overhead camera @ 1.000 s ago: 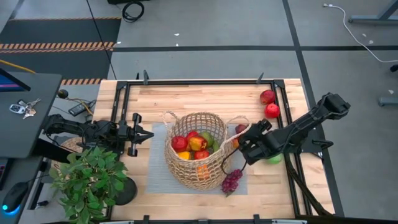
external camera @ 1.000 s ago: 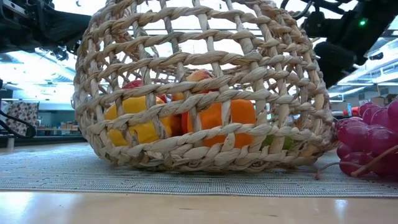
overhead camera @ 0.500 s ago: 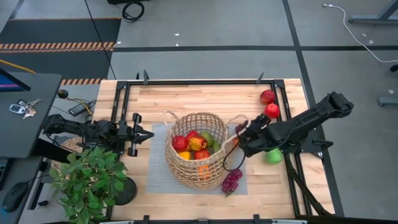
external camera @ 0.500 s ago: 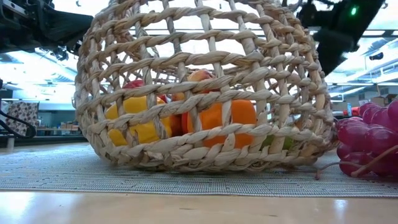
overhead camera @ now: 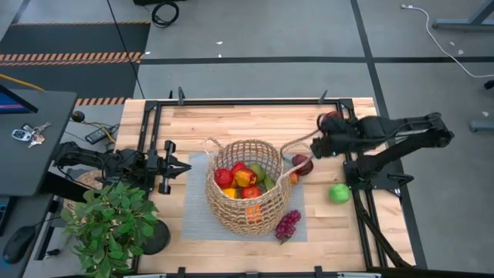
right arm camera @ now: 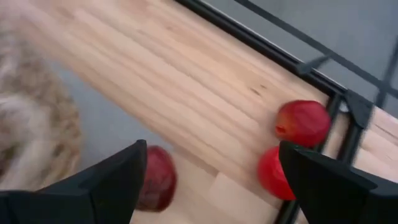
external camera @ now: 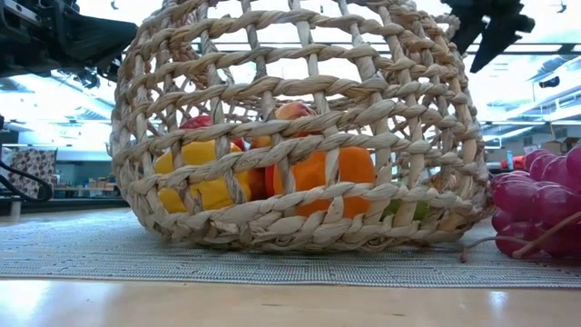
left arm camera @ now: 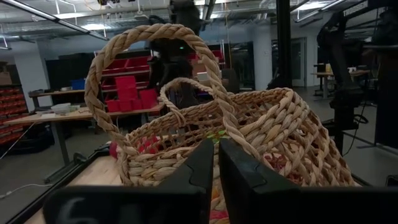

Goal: Build produce basket
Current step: Put the dark red apple into the brown basket

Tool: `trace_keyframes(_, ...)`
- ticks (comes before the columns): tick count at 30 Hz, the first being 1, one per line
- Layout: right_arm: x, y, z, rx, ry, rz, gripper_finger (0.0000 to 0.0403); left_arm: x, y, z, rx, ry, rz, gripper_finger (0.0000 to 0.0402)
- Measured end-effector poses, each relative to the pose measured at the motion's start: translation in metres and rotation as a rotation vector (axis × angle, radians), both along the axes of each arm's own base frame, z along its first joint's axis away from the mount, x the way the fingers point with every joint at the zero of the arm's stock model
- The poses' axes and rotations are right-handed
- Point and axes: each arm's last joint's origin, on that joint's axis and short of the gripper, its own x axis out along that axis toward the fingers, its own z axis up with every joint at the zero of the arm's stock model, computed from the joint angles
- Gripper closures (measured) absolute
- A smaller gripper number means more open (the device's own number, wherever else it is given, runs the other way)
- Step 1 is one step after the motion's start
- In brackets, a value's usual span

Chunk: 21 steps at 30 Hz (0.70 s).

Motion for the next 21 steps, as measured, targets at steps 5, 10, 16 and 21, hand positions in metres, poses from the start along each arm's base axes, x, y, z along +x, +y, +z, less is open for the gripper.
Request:
trace_keyframes(5, 0.001, -0.031, -0.009, 0.044, 0.044, -0.109, 0.0043, 0.0, 0.0, 0.0, 0.0, 0.0, 0.0, 0.037)
trace_keyframes(10, 0.017, -0.054, -0.025, 0.116, 0.027, -0.124, 0.0048, 0.0, 0.0, 0.0, 0.0, 0.0, 0.0, 0.0376)
trace_keyframes(16, 0.035, -0.084, -0.044, 0.187, 0.034, -0.158, 0.0051, 0.0, 0.0, 0.0, 0.0, 0.0, 0.0, 0.0371)
trace_keyframes(21, 0.048, -0.104, -0.066, 0.292, 0.113, -0.175, 0.0051, 0.0, 0.0, 0.0, 0.0, -0.001, 0.0, 0.0367)
